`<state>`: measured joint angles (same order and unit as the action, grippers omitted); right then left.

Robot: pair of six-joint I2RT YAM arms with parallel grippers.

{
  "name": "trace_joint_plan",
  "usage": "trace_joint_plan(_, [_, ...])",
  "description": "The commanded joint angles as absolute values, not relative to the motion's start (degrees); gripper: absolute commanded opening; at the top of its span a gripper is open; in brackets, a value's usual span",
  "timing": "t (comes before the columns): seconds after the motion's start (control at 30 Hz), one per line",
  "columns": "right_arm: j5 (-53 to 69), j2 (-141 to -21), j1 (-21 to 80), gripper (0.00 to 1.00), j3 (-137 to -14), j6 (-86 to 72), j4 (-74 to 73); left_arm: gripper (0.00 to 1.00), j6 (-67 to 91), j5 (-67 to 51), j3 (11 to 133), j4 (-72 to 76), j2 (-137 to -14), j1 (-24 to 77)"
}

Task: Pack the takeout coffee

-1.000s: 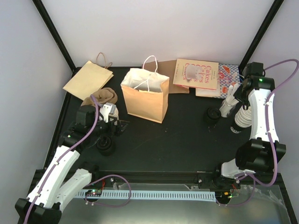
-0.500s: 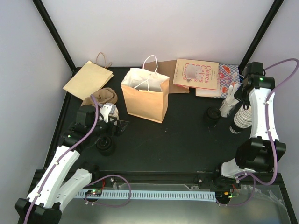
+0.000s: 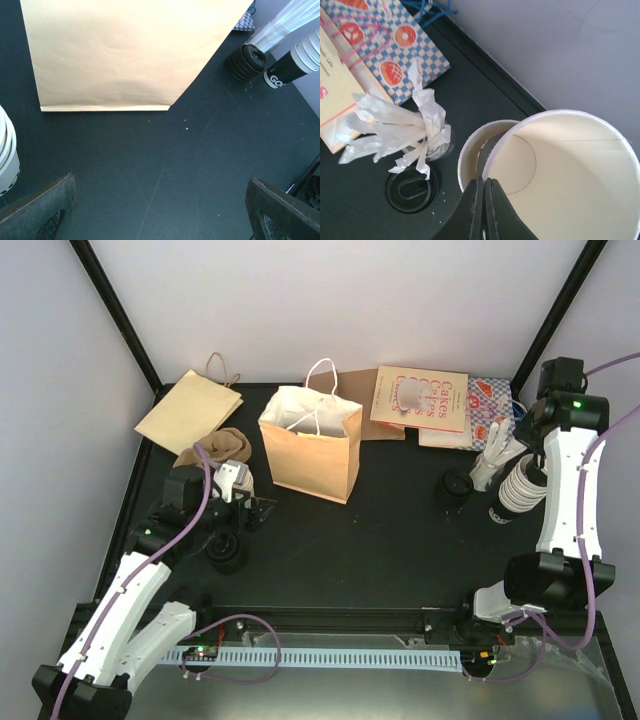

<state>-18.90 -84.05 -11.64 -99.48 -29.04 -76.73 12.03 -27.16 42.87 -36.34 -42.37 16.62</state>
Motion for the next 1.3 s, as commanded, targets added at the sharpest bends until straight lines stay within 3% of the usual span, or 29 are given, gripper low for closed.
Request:
trace_joint_plan(0.0, [-23.21,-83.0,-11.78,0.01,-106.61,-30.19,-82.09,0.94,11.16,-27.91,43.07,-34.66,-41.75,16.96])
trace_joint_plan(0.2, [-18.48,-78.37,-10.66,0.01,-115.51,-27.86,-82.27,0.94,11.15,-28.0,43.07,-34.61,-41.74,16.96])
trace_joint_plan(0.37, [-5.02,-73.39,-4.73,0.01,-118.02,-22.28,-78.75,0.94,11.11,-28.27,42.98,-34.5,-42.07,16.96])
trace_joint_plan(0.5, [13.72,-67.62,-3.14,0.01,-112.92,-19.07,-73.72,0.94,11.1,-28.25,42.98,-34.49,-42.32,16.96])
trace_joint_plan(0.63, [22.03,-63.94,3.44,0.01,-104.91,-18.46,-71.1,0.94,11.21,-28.27,42.97,-34.39,-42.66,16.97])
trace_joint_plan(0.97, [-0.3,-61.3,34.84,0.01,-76.57,-26.62,-60.73,0.94,11.25,-28.11,42.98,-34.51,-43.07,16.96])
trace_joint_plan(1.1, [-11.28,-62.93,47.45,0.01,-69.68,-29.56,-55.94,0.94,11.32,-28.04,42.98,-34.45,-43.23,16.96])
trace_joint_plan(1.27, [-19.39,-68.52,55.56,0.01,-65.12,-30.89,-50.41,0.94,11.34,-28.04,42.98,-34.38,-43.5,16.94])
